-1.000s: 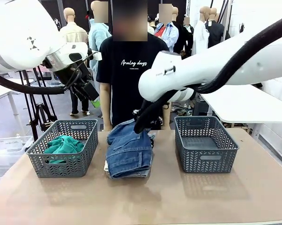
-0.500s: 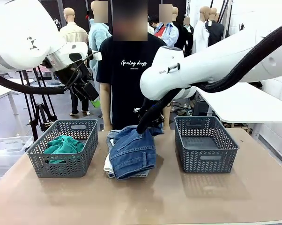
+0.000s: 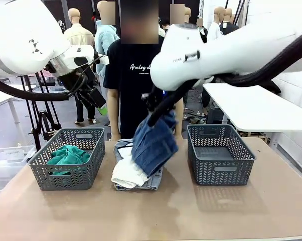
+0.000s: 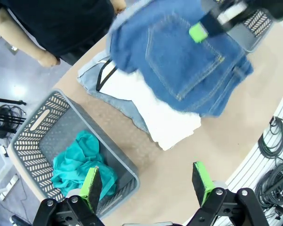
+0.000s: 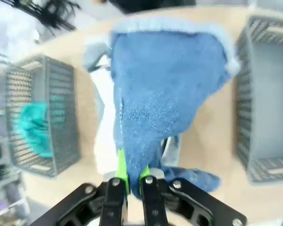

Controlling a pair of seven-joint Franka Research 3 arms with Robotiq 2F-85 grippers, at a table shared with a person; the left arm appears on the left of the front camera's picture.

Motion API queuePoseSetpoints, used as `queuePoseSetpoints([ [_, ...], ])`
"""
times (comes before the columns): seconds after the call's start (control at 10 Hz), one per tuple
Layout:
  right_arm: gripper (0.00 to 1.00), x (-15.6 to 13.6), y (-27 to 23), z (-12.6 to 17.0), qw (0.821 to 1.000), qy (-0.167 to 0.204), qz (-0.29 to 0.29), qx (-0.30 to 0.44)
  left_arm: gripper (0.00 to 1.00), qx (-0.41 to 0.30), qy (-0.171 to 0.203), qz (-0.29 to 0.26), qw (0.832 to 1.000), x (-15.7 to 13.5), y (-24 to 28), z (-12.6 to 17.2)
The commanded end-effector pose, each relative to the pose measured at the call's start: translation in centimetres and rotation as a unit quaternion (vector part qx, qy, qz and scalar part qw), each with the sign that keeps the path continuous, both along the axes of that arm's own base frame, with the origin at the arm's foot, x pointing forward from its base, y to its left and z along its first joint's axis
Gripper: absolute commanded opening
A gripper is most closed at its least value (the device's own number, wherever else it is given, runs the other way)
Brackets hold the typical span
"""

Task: Sort the tops and bottoms.
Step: Lift clothes from the center of the table with your right hand.

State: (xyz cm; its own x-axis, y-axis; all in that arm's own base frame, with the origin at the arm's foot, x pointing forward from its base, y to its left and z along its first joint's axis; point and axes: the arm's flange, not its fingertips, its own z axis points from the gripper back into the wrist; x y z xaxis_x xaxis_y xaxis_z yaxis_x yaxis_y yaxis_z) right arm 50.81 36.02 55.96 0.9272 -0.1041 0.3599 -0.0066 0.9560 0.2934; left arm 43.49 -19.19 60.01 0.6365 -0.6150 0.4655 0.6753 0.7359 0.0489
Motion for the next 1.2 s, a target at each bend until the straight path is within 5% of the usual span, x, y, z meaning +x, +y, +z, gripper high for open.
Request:
queuePoseSetpoints([
  [0.0,0.0,-0.5,1.7,2.7,0.999,-0.038,-0.014,-0.015,1.0,0.002,-0.004,0.003,1.0,0.0,0.0,0.1],
  [1.1,0.0,-1.0,1.0,4.2,0.999,-0.041,0.004,-0.007,1.0,0.002,-0.004,0.003,1.0,0.0,0.0,0.1],
])
